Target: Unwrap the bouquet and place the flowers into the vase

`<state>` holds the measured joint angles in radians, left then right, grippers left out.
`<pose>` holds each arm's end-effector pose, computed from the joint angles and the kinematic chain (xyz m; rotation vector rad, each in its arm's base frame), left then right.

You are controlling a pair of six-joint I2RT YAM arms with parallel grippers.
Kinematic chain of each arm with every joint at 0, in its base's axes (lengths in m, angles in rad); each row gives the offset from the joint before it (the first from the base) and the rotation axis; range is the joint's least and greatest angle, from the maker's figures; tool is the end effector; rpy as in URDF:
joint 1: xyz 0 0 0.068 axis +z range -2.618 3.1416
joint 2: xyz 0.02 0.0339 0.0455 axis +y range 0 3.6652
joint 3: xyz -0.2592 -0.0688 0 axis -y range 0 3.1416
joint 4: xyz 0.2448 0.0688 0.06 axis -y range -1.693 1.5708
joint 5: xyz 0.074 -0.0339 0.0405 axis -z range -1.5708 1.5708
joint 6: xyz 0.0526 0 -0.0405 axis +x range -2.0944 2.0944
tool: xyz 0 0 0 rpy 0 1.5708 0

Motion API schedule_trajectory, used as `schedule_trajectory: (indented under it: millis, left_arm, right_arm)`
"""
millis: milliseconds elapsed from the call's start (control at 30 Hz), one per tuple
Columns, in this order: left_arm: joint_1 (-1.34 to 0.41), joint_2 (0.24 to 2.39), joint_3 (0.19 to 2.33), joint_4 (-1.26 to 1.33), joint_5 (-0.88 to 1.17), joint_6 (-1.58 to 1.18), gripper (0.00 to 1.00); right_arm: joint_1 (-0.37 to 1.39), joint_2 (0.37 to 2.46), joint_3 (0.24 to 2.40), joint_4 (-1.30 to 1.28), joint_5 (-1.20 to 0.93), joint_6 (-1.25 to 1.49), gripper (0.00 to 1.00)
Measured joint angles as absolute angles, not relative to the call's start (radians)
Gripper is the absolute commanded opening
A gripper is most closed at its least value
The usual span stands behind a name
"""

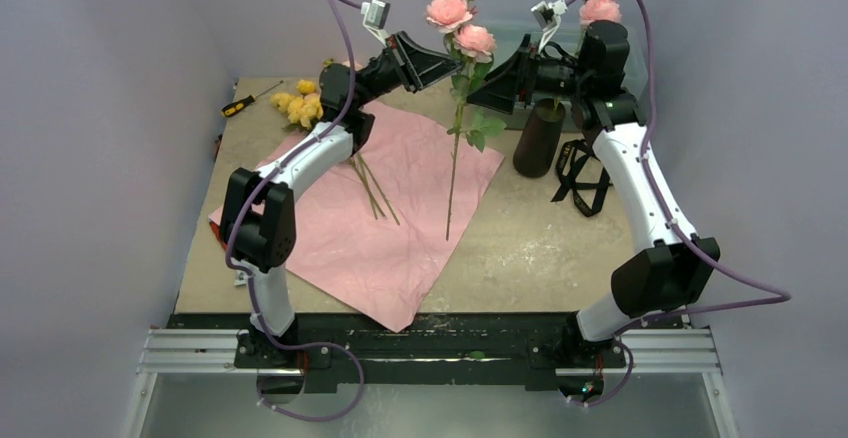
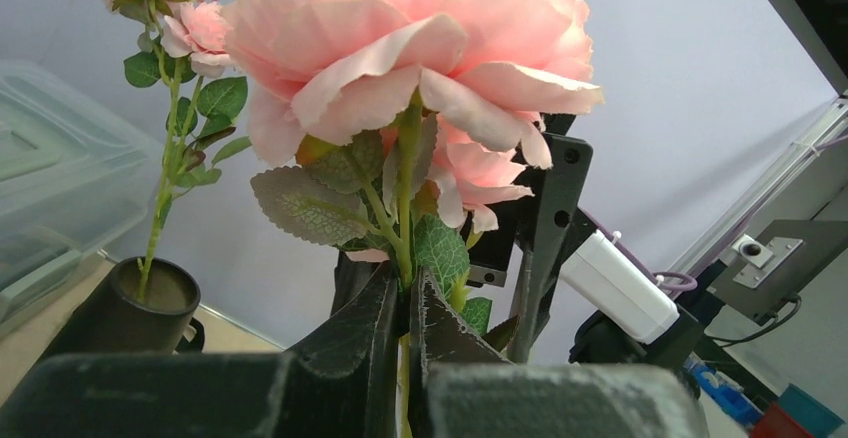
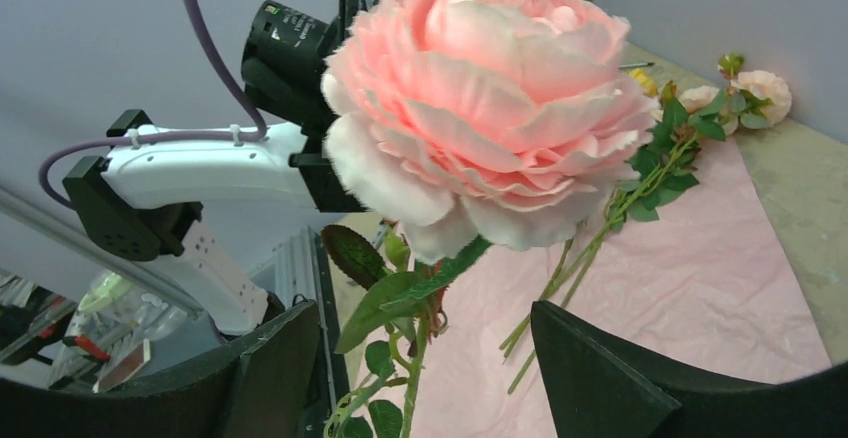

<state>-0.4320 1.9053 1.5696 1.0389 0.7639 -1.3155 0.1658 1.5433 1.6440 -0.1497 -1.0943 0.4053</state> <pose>0.3856 -0.2179 0.4068 0.3483 1.2460 -1.8699 0.3359 0.1036 0.4521 -0.6952 1.6178 1.2988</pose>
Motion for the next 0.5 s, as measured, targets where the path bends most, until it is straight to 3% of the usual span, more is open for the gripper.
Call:
schedule_trajectory:
  millis: [200, 367, 500]
  left_arm:
    - [-0.434, 1.905, 1.570, 1.039, 0.778, -1.316, 0.00]
    - [-0.442, 1.905, 1.570, 1.038, 0.784, -1.315, 0.00]
    - [-0.445, 1.905, 1.570, 1.037, 0.786, -1.314, 0.00]
  right_arm:
    - [0.173, 1.556, 1.648, -0.177, -1.061, 0.374, 0.59]
    - [0.179, 1.583, 1.650, -0.095, -1.083, 0.454, 0.49]
    - [0.186, 1.586, 1.627, -0.002, -1.118, 0.533, 0.21]
